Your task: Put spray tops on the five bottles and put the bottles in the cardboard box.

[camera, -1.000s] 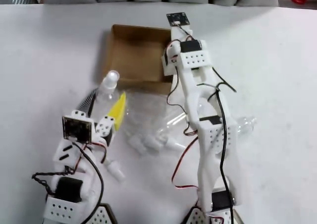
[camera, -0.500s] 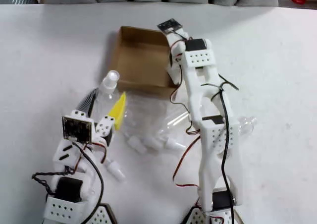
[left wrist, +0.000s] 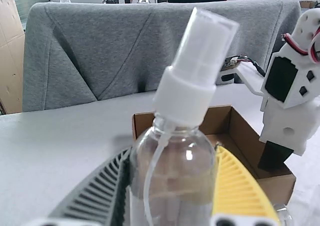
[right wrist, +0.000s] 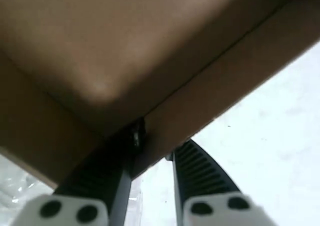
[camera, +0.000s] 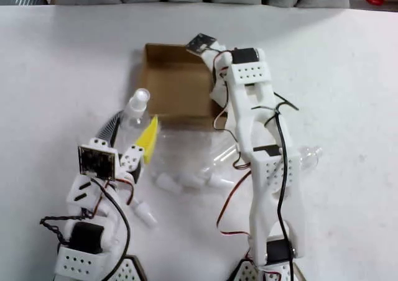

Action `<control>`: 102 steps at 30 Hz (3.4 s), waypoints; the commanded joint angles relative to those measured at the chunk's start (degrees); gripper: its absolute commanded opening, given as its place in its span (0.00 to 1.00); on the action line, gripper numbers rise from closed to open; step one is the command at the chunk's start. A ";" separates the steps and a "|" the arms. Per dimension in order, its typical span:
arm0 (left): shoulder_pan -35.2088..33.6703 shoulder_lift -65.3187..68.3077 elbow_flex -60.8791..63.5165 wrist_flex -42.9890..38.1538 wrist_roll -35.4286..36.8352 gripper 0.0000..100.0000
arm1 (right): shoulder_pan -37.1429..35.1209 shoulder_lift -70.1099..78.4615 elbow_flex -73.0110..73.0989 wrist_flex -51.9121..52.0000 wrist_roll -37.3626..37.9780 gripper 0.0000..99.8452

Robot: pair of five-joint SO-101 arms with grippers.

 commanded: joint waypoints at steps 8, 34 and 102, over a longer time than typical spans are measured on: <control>-0.75 -0.75 -0.09 -1.58 -0.70 0.03 | -1.27 -3.91 -2.11 2.86 -0.44 0.02; -0.75 -0.75 -0.09 -2.02 -0.26 0.03 | 0.66 -22.37 -1.85 13.93 -18.02 0.01; -0.22 33.63 -26.73 -0.18 15.21 0.02 | -39.60 -109.49 117.01 -70.20 -28.22 0.02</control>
